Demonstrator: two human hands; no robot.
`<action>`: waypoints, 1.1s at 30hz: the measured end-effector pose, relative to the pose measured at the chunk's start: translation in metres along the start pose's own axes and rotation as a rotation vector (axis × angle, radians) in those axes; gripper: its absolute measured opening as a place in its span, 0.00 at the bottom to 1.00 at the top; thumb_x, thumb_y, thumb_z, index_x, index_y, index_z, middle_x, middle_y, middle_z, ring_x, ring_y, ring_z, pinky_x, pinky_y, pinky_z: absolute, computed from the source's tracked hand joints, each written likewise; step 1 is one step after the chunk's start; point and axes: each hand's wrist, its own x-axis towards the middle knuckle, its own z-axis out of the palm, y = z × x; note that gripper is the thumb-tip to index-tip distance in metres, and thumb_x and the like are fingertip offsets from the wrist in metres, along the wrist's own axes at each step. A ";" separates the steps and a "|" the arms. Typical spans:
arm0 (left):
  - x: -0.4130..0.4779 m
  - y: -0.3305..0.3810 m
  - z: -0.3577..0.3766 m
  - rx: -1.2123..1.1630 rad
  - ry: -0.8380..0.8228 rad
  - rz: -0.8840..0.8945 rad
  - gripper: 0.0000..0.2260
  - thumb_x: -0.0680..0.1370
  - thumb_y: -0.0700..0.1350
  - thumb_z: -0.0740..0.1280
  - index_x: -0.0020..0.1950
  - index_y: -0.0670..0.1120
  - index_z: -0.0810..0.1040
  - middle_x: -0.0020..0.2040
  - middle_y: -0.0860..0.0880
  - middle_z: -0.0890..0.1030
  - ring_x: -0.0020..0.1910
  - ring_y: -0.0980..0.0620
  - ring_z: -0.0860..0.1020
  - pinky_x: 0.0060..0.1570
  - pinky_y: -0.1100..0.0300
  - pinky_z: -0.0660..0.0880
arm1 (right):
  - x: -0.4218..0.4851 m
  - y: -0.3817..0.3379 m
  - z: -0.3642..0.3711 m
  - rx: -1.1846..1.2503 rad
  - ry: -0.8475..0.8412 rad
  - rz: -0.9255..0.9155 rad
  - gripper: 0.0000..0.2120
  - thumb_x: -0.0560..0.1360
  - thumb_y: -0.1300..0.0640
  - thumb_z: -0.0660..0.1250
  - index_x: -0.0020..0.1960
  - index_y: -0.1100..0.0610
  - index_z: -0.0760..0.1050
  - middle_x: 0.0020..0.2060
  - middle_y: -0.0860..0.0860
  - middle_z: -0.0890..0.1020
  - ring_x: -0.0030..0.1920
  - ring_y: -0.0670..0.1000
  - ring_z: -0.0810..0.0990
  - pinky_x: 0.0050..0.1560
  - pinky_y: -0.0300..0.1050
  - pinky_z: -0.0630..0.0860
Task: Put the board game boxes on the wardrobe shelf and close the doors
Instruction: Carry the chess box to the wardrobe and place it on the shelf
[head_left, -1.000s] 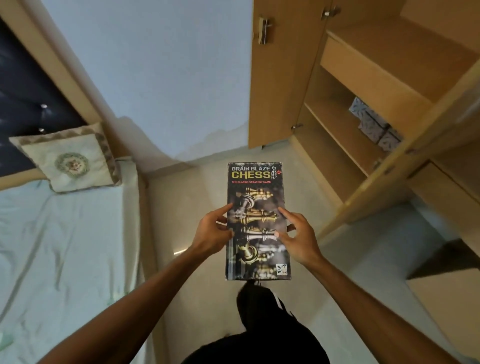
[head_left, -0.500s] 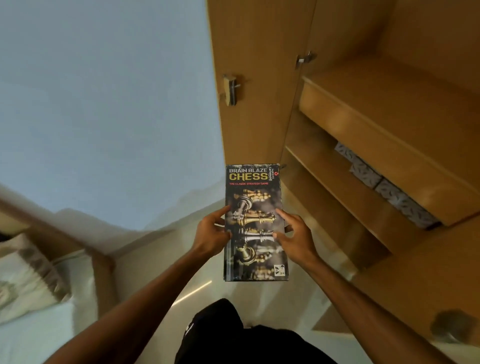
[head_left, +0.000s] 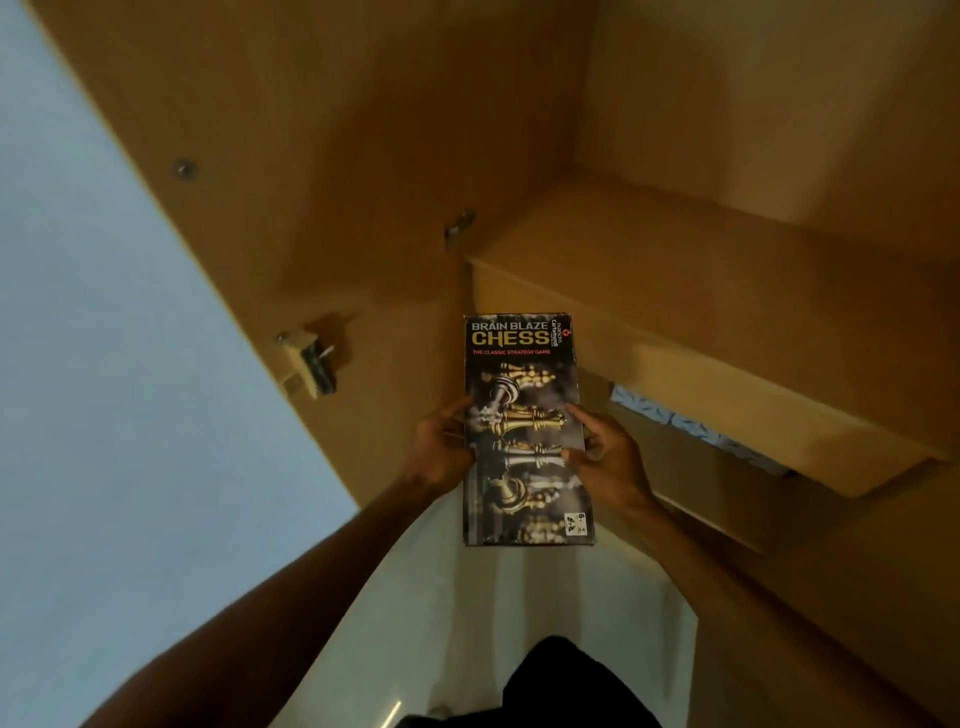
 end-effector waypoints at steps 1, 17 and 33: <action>0.020 0.005 0.000 0.005 -0.003 0.016 0.31 0.72 0.31 0.71 0.73 0.47 0.68 0.49 0.48 0.81 0.50 0.47 0.81 0.42 0.52 0.83 | 0.015 -0.003 -0.003 0.012 0.021 0.006 0.29 0.71 0.71 0.69 0.70 0.54 0.72 0.61 0.51 0.76 0.52 0.45 0.77 0.44 0.28 0.75; 0.353 0.095 0.033 0.117 0.114 0.050 0.22 0.70 0.36 0.74 0.62 0.45 0.77 0.60 0.47 0.80 0.57 0.48 0.80 0.53 0.54 0.79 | 0.363 0.001 -0.061 0.037 -0.022 -0.015 0.24 0.76 0.66 0.66 0.67 0.46 0.73 0.51 0.45 0.82 0.43 0.52 0.83 0.41 0.50 0.83; 0.467 0.113 0.004 0.901 -0.062 0.214 0.25 0.65 0.58 0.75 0.60 0.57 0.78 0.68 0.50 0.71 0.69 0.46 0.66 0.67 0.51 0.65 | 0.469 0.028 -0.062 -0.158 -0.136 -0.126 0.18 0.72 0.63 0.72 0.62 0.56 0.77 0.61 0.51 0.77 0.62 0.48 0.75 0.58 0.39 0.73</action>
